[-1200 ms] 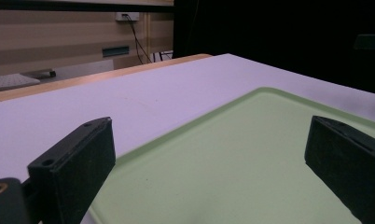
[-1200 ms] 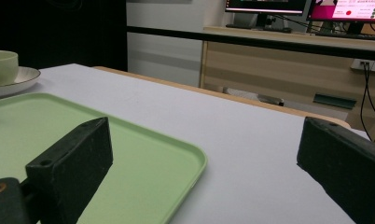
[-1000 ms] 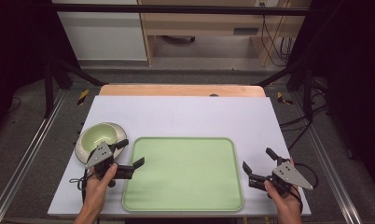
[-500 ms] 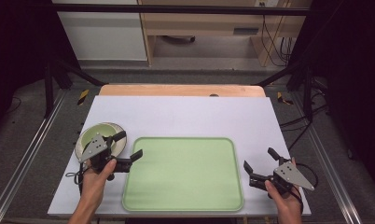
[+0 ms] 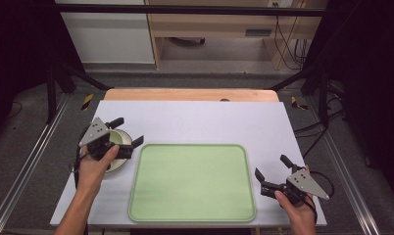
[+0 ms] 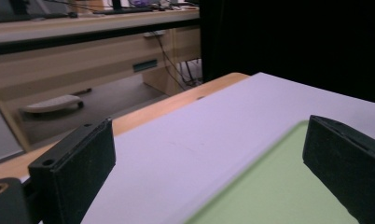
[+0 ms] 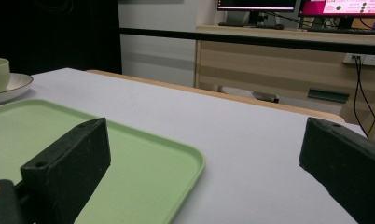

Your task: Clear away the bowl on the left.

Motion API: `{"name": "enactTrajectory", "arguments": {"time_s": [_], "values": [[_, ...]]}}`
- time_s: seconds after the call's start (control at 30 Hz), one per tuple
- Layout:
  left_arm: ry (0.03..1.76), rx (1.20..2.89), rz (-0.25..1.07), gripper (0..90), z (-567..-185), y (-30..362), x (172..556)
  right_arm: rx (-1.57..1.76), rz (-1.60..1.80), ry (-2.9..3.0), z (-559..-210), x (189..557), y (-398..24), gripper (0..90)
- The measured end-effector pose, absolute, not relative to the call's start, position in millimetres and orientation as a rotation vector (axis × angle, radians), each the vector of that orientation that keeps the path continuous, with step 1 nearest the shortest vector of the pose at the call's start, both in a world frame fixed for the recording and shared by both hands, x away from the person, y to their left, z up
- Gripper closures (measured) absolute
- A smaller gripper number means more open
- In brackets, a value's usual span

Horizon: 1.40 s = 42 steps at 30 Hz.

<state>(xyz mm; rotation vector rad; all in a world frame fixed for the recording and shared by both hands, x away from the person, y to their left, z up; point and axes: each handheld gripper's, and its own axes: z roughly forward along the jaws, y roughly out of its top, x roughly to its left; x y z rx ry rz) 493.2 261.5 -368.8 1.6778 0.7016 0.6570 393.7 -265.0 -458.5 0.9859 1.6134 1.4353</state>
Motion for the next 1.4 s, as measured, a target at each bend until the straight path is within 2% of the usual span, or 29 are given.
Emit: {"name": "enactTrajectory", "arguments": {"time_s": [0.17, 0.8, 1.0, 1.3, 1.4], "values": [[0.755, 1.69, 0.711, 2.6, -364, 273, 505, 0.981, 1.432, 1.621, -459, 393, -267, 2.2], [1.016, 1.731, 0.846, 4.7, -390, 347, 513, 0.99, 1.415, 1.63, -459, 395, -265, 2.4], [1.091, 1.775, 0.844, 6.2, -404, 363, 516, 0.989, 1.412, 1.625, -458, 395, -266, 2.5], [1.156, 1.709, 0.802, 6.5, -414, 383, 513, 1.008, 1.412, 1.615, -458, 395, -267, 2.9], [1.189, 1.686, 0.748, 8.1, -419, 388, 513, 1.004, 1.408, 1.616, -458, 394, -267, 2.9]]}}
